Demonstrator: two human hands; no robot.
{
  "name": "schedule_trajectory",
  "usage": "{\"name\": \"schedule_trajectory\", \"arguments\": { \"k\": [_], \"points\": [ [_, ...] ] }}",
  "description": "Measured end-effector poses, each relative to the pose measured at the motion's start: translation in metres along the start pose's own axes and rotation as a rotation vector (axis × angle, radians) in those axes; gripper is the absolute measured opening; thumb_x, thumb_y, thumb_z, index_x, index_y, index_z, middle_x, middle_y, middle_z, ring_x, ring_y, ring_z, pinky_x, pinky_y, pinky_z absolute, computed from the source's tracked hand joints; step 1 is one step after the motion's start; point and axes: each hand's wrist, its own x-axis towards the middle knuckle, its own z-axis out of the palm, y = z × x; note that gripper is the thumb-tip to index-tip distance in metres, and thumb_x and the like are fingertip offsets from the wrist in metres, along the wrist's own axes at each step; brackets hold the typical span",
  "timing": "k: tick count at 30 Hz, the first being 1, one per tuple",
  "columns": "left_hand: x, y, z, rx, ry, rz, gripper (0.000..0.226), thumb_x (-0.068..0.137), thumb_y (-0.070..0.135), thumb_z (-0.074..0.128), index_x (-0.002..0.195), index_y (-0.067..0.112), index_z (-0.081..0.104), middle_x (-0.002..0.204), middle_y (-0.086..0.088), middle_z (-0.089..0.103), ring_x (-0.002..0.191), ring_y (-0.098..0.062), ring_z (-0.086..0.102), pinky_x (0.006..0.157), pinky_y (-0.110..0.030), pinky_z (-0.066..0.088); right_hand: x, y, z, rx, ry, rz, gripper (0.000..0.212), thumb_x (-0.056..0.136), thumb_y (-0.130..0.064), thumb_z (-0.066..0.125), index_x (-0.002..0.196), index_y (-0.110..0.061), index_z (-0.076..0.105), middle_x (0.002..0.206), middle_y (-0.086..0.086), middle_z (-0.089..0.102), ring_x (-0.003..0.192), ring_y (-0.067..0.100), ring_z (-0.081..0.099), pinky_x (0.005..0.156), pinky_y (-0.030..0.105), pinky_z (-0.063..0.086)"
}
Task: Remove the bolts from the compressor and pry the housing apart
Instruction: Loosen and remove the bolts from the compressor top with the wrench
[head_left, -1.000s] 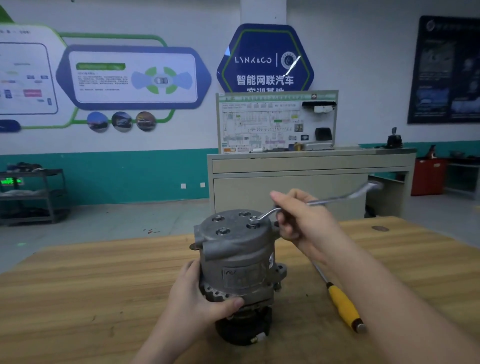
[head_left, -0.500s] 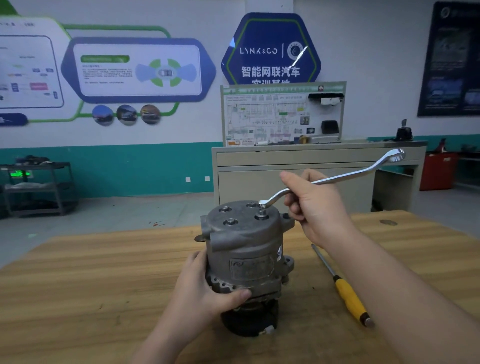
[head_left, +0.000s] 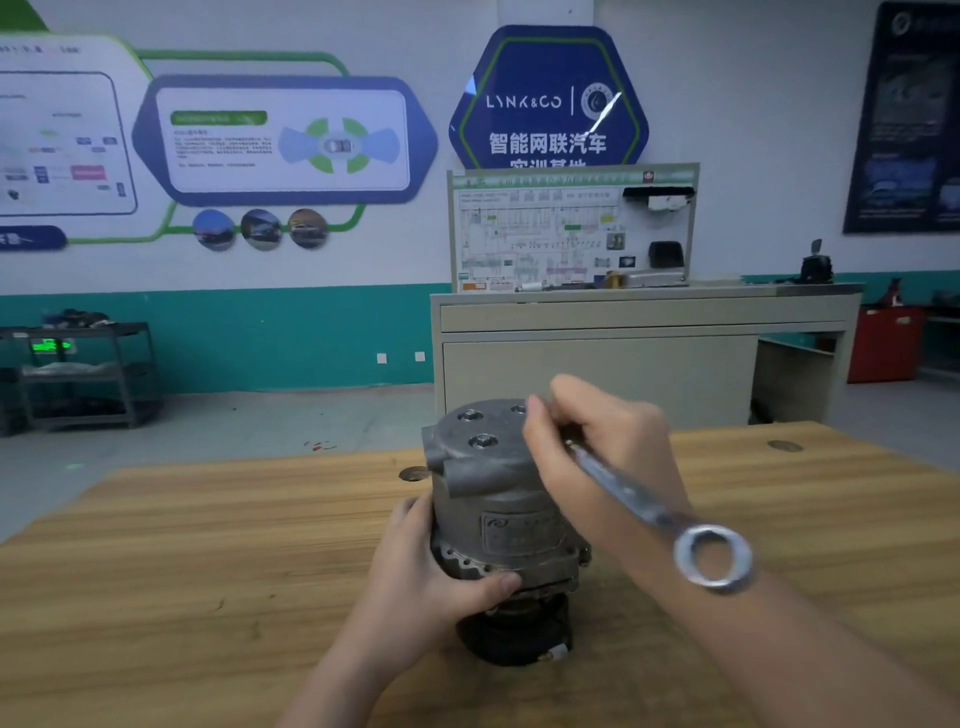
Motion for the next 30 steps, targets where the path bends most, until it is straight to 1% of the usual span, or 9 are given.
{"name": "schedule_trajectory", "arguments": {
  "k": [5,6,9,12,14,18,21,26,30],
  "points": [
    [-0.001,0.0,0.0,-0.017,-0.007,-0.005,0.08,0.04,0.081,0.075,0.11,0.051,0.052,0.106,0.033,0.047,0.106,0.013,0.048,0.082,-0.002,0.038,0.009,0.017,-0.001,0.258,0.156,0.407,0.036,0.087,-0.011,0.059,0.061,-0.008,0.034,0.055,0.023,0.041,0.05,0.03,0.04,0.051,0.029,0.031],
    [-0.001,-0.001,-0.001,-0.02,-0.001,-0.001,0.078,0.042,0.079,0.077,0.11,0.051,0.052,0.107,0.033,0.048,0.106,0.012,0.048,0.083,-0.002,0.038,0.011,0.016,0.0,0.266,0.149,0.425,0.037,0.087,-0.009,0.059,0.061,-0.008,0.033,0.054,0.023,0.04,0.049,0.027,0.039,0.051,0.029,0.031],
    [-0.001,-0.003,-0.001,-0.011,0.013,0.008,0.077,0.043,0.075,0.079,0.111,0.049,0.053,0.109,0.025,0.05,0.107,0.012,0.048,0.084,-0.002,0.037,0.007,0.003,0.006,0.076,0.117,0.22,0.047,0.088,-0.008,0.058,0.056,-0.019,0.026,0.05,0.0,0.03,0.048,0.004,0.029,0.047,0.019,0.026],
    [0.0,-0.002,-0.001,0.005,-0.001,0.003,0.082,0.04,0.08,0.076,0.112,0.05,0.051,0.109,0.027,0.049,0.108,0.013,0.046,0.084,-0.006,0.038,-0.002,-0.005,0.006,-0.078,0.095,0.138,0.045,0.088,-0.013,0.057,0.058,-0.022,0.025,0.048,-0.003,0.026,0.046,0.007,0.031,0.044,0.014,0.023],
    [0.001,-0.001,-0.001,0.008,-0.004,0.008,0.081,0.04,0.08,0.076,0.111,0.051,0.051,0.108,0.029,0.048,0.107,0.014,0.046,0.083,-0.004,0.038,-0.005,0.0,0.001,0.095,0.141,0.312,0.046,0.091,-0.015,0.061,0.056,-0.016,0.031,0.048,-0.003,0.034,0.045,0.005,0.033,0.044,0.015,0.025],
    [0.0,0.001,0.0,-0.01,-0.003,0.013,0.077,0.04,0.078,0.078,0.108,0.053,0.051,0.106,0.027,0.048,0.105,0.014,0.047,0.081,-0.001,0.037,0.005,0.017,-0.017,0.832,0.17,0.91,0.031,0.09,-0.015,0.062,0.064,-0.012,0.046,0.043,0.003,0.048,0.032,0.009,0.037,0.032,0.016,0.026],
    [0.0,0.001,0.001,-0.01,-0.004,0.016,0.077,0.041,0.076,0.079,0.108,0.054,0.05,0.107,0.029,0.047,0.105,0.015,0.046,0.082,0.001,0.036,0.032,0.036,-0.026,1.0,0.006,1.331,0.017,0.087,-0.015,0.065,0.073,-0.009,0.056,0.044,-0.003,0.049,0.03,0.0,0.041,0.027,0.01,0.029],
    [-0.001,0.001,-0.001,-0.014,-0.005,0.016,0.081,0.043,0.075,0.079,0.114,0.048,0.052,0.105,0.034,0.045,0.105,0.014,0.047,0.082,-0.003,0.038,0.084,0.042,-0.007,0.507,-0.396,1.381,0.017,0.082,-0.018,0.072,0.077,-0.006,0.061,0.044,-0.003,0.05,0.034,0.001,0.043,0.032,0.008,0.034],
    [-0.002,0.0,-0.001,-0.007,-0.011,0.013,0.081,0.046,0.067,0.082,0.118,0.046,0.052,0.111,0.028,0.047,0.105,0.015,0.047,0.085,-0.007,0.041,0.104,0.012,0.021,-0.125,-0.7,0.903,0.024,0.086,-0.024,0.071,0.071,-0.006,0.065,0.044,-0.003,0.049,0.038,0.008,0.039,0.036,0.016,0.031]
  ]
}}
